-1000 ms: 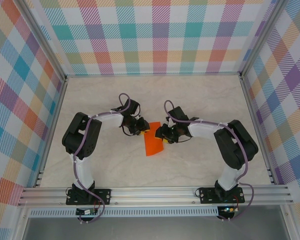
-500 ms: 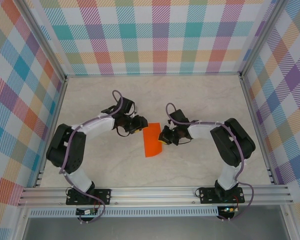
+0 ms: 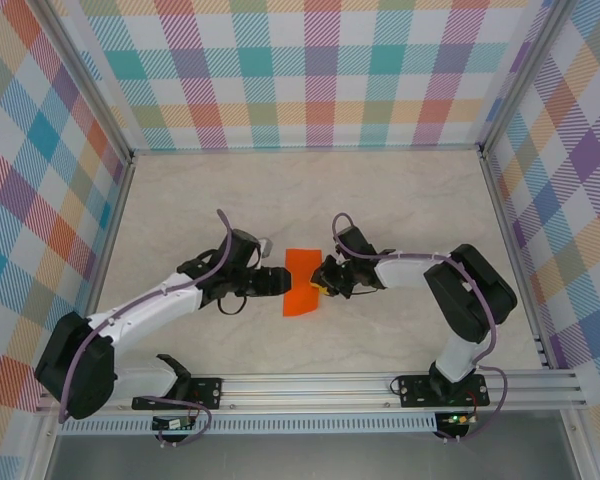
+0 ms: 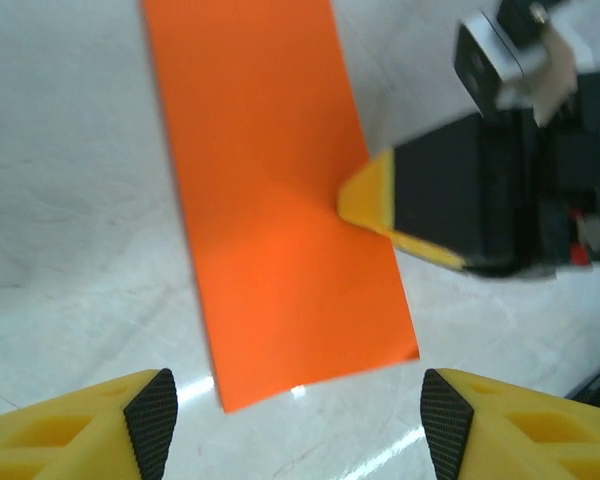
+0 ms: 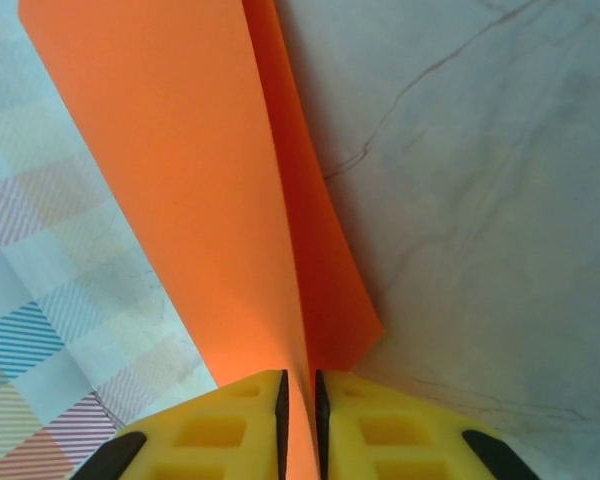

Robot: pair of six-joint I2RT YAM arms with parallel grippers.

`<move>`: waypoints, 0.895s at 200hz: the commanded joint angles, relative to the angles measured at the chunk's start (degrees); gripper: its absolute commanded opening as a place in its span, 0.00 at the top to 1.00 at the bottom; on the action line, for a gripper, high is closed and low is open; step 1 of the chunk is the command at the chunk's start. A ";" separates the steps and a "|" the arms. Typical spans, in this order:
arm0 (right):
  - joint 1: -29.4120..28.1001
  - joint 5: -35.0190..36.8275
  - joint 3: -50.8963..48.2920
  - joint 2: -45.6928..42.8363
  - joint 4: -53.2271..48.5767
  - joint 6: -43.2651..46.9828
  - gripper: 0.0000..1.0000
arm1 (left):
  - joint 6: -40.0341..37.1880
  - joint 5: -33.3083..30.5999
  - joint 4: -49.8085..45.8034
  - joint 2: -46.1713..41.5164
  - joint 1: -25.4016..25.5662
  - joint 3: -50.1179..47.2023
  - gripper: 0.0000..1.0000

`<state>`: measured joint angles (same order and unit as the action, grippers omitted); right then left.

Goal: Fold a paper plane with a square sheet of paper (pick it up from the middle)
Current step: Third fold the triangle at the center of the table.

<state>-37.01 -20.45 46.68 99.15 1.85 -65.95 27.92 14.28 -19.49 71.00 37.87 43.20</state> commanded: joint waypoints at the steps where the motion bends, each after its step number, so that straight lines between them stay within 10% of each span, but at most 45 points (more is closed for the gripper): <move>1: -0.10 -1.30 2.33 -0.82 -1.93 1.24 0.81 | -5.08 -6.03 -2.32 -0.76 5.18 -0.46 0.31; 84: -0.10 -2.26 3.82 -0.64 -3.85 2.32 0.78 | -12.91 -28.46 -7.82 15.17 26.83 10.56 0.29; 179: -0.08 -2.51 4.21 -0.81 -4.57 2.55 0.77 | -13.87 -39.99 -8.38 24.27 30.82 15.61 0.53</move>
<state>-37.01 -22.00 49.43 99.15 -1.39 -64.45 14.66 -21.61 -27.00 95.15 68.07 57.69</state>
